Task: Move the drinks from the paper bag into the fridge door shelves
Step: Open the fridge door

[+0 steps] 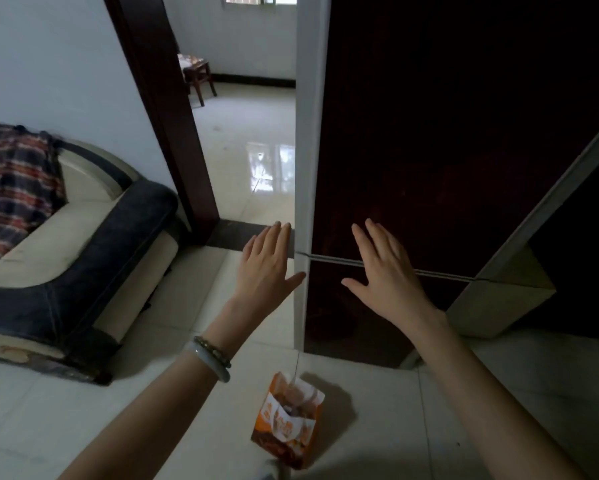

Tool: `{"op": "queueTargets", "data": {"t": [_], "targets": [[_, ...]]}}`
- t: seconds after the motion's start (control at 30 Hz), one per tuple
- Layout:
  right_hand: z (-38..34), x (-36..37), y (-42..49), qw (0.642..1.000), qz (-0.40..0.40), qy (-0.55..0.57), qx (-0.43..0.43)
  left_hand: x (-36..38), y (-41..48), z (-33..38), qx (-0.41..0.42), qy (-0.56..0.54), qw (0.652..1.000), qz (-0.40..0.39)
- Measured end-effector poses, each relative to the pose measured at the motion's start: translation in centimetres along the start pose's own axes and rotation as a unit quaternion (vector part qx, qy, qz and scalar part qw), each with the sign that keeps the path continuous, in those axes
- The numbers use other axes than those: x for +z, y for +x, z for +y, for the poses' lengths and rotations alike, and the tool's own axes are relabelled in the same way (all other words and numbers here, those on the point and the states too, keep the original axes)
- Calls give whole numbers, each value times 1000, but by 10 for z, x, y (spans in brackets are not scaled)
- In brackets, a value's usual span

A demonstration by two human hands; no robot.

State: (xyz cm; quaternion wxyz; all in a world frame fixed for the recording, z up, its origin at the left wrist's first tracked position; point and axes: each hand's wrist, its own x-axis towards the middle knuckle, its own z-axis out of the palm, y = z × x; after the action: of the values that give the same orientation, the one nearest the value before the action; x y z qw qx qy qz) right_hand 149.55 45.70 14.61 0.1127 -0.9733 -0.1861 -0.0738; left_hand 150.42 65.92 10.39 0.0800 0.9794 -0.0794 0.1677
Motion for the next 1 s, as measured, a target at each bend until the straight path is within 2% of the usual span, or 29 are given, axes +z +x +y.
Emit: {"op": "queueTargets", "data": {"t": [0.17,0.33,0.43,0.53,0.67,0.77,1.0], "targets": [[0,-20,52,998,46,-19,27,-6,79,-21,36,-30,999,16],[-4,-32,102,997,58,-22,47,-7,161,-37,19,-185,982,-37],[-7,-37,131,996,69,-29,50,-9,203,-45,0,-230,973,-25],[-8,-41,149,995,78,-37,51,-6,236,-52,-17,-296,955,-22],[-8,-41,152,995,78,-37,58,2,254,-54,-7,-390,917,-81],[-8,-40,145,994,80,-44,64,6,254,-53,-14,-410,908,-82],[-9,-50,118,991,95,-60,76,0,250,-50,-1,-387,919,-74]]}}
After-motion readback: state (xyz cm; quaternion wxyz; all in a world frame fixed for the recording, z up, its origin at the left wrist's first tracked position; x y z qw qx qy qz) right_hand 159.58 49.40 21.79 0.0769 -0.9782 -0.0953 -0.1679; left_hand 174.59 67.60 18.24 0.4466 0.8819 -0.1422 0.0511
